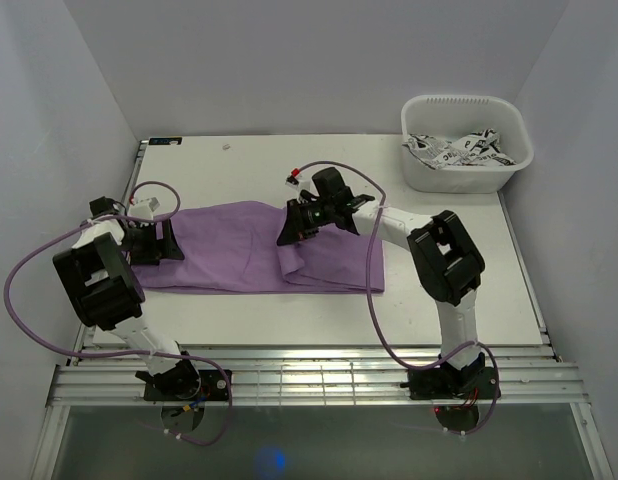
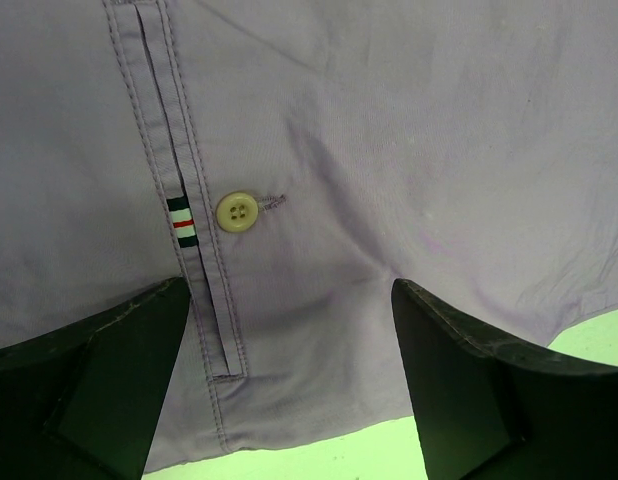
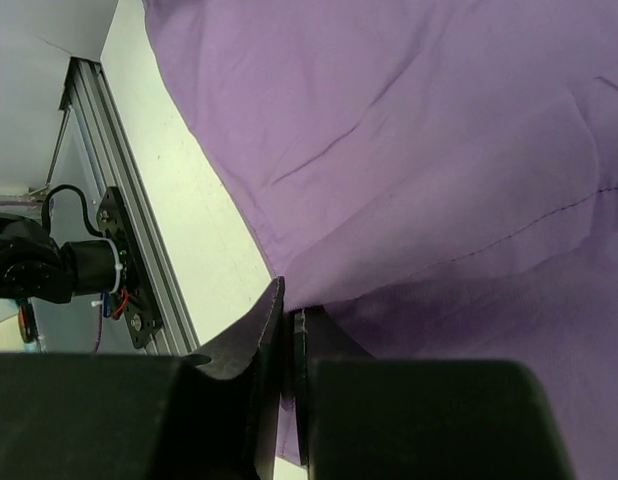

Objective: Fold and stack the trousers
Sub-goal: Fold the trousers

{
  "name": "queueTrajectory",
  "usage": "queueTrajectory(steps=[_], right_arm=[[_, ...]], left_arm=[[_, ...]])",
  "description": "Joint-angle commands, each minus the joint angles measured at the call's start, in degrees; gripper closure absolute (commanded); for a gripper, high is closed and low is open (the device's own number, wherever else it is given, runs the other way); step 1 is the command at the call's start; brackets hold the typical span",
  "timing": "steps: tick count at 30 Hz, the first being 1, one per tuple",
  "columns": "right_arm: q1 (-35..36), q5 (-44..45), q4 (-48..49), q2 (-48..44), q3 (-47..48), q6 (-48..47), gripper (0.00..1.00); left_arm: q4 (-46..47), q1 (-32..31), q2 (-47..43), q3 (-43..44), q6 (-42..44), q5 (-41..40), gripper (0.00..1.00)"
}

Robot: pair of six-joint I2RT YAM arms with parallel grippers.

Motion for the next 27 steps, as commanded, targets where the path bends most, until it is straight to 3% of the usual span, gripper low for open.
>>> queueTrajectory(steps=[1, 19, 20, 23, 25, 27], right_arm=[[1.3, 0.3, 4.1, 1.5, 3.7, 1.8, 0.92], [3.4, 1.4, 5.5, 7.5, 7.9, 5.0, 0.92], [3.4, 1.2, 5.6, 7.6, 8.1, 5.2, 0.81], [3.5, 0.6, 6.3, 8.5, 8.6, 5.9, 0.62], [3.4, 0.2, 6.4, 8.3, 9.1, 5.8, 0.34], [3.4, -0.3, 5.9, 7.7, 9.5, 4.7, 0.2]], left_arm=[[-1.7, 0.1, 1.3, -3.6, -0.4, -0.8, 0.06], [-1.5, 0.1, 1.0, -5.2, -0.5, -0.5, 0.06], [-1.5, 0.1, 0.9, -5.1, -0.5, -0.5, 0.05], [-2.0, 0.1, 0.8, -4.7, -0.7, -0.2, 0.05], [-2.7, 0.0, 0.4, -3.5, -0.8, 1.3, 0.04], [-4.3, 0.1, -0.7, -2.4, -0.5, 3.2, 0.02]])
